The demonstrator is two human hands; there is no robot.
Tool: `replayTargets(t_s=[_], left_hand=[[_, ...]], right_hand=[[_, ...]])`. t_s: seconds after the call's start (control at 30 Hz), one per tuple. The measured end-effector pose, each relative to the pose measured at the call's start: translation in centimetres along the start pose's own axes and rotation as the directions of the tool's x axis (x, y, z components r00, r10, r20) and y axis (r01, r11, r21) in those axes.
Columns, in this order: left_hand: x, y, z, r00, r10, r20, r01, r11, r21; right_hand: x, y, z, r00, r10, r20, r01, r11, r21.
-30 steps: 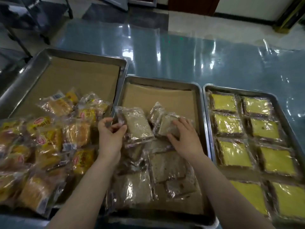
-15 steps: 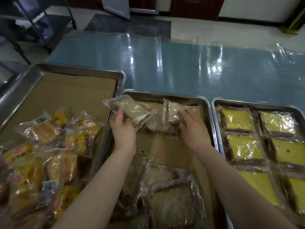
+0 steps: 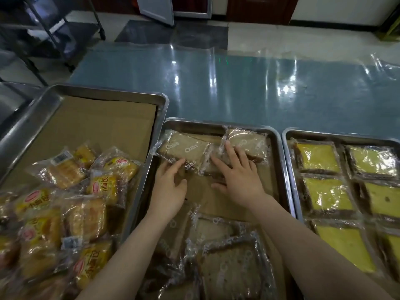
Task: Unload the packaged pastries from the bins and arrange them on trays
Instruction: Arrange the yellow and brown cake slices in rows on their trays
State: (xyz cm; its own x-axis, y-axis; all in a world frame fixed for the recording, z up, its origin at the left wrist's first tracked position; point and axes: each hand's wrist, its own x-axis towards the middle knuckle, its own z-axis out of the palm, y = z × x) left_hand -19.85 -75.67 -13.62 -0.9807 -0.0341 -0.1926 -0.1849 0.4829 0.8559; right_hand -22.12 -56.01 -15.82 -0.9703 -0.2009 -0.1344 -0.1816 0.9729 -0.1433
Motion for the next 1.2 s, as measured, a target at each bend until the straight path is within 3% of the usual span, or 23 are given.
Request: replayTargets(t_s=[0.13, 0.23, 0.33, 0.4, 0.53, 0.73, 0.83, 0.97, 1.07, 1.2], left_hand=[[-1.1, 0.2, -0.3, 0.988, 0.134, -0.072, -0.112, 0.961, 0.252], [-1.0, -0.1, -0.4, 0.969, 0.246, 0.020, -0.237, 0.900, 0.366], [-0.4, -0.4, -0.6, 0.968, 0.195, 0.155, -0.236, 0.916, 0.325], [-0.1, -0.8, -0.6, 0.954, 0.159, 0.254, -0.241, 0.911, 0.335], [0.4, -1.8, -0.2, 0.916, 0.095, 0.390, -0.311, 0.782, 0.539], [1.3, -1.8, 0.8, 0.934, 0.056, 0.354, -0.293, 0.686, 0.666], [1.5, -1.7, 1.2, 0.949, 0.055, 0.309, -0.270, 0.646, 0.714], [1.2, -1.3, 1.3, 0.968, 0.041, 0.246, -0.213, 0.647, 0.732], [0.4, -1.6, 1.2, 0.979, 0.062, 0.192, -0.185, 0.651, 0.736], [-0.1, -1.8, 1.3, 0.987, 0.100, 0.127, -0.162, 0.610, 0.775]], right_hand=[[-0.6, -0.3, -0.6, 0.997, 0.003, -0.080, 0.002, 0.998, 0.064], [-2.5, -0.1, -1.0, 0.995, -0.091, -0.051, 0.097, 0.984, 0.147], [-5.3, 0.8, -1.2, 0.978, -0.205, -0.026, 0.206, 0.962, 0.178], [-6.9, 1.6, -1.7, 0.981, -0.192, 0.011, 0.181, 0.940, 0.291], [-8.9, 3.4, -2.5, 0.990, -0.132, 0.052, 0.099, 0.903, 0.418], [-10.3, 4.3, -2.4, 0.999, 0.014, 0.049, -0.027, 0.959, 0.281], [-9.1, 3.2, -1.8, 0.998, 0.059, -0.037, -0.049, 0.975, 0.216], [-5.5, 2.2, -0.9, 0.990, 0.129, -0.052, -0.126, 0.990, 0.062], [-4.5, 1.8, -0.1, 0.995, 0.104, 0.008, -0.103, 0.994, -0.047], [-4.7, 1.3, 0.4, 0.998, 0.038, 0.043, -0.037, 0.998, -0.044]])
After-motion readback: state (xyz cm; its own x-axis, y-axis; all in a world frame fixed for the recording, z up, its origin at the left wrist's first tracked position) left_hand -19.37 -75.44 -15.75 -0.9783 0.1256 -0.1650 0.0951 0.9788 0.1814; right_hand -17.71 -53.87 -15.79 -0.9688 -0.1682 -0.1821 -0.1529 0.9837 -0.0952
